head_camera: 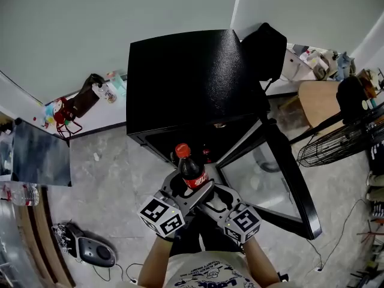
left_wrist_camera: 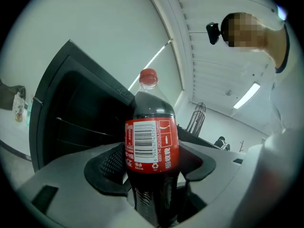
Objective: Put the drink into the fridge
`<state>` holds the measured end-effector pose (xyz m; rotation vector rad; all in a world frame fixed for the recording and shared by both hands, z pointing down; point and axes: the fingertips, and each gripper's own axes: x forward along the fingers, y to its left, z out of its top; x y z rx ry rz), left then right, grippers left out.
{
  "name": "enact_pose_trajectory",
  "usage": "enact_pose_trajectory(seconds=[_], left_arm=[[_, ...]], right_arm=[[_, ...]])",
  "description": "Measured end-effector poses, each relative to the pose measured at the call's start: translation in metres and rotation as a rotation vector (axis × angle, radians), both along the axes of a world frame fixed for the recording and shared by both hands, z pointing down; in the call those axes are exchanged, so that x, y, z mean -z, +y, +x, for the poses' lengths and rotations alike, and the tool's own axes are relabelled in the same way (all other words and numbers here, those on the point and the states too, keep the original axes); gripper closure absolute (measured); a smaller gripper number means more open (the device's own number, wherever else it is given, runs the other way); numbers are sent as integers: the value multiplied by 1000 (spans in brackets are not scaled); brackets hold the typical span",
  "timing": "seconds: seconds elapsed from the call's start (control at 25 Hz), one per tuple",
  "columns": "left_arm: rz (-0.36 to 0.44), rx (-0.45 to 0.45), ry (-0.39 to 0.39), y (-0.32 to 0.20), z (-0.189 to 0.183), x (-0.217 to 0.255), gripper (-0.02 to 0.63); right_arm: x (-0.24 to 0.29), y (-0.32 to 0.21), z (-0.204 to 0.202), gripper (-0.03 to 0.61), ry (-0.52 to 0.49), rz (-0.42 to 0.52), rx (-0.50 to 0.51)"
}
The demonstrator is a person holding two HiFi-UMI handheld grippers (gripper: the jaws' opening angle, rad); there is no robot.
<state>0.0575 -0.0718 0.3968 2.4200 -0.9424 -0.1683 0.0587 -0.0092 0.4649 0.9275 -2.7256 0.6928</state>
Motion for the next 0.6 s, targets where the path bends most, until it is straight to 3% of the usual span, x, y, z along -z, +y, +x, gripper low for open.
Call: enact_pose_trajectory(seconds=[0.28, 0.6], left_arm=[[-103, 65, 93, -19, -17, -41, 293], [-200, 67, 184, -36, -21, -86, 293]], right_arm=[[-27, -7, -12, 291, -55, -70, -35], [-61, -16, -14, 293, -54, -153, -87]])
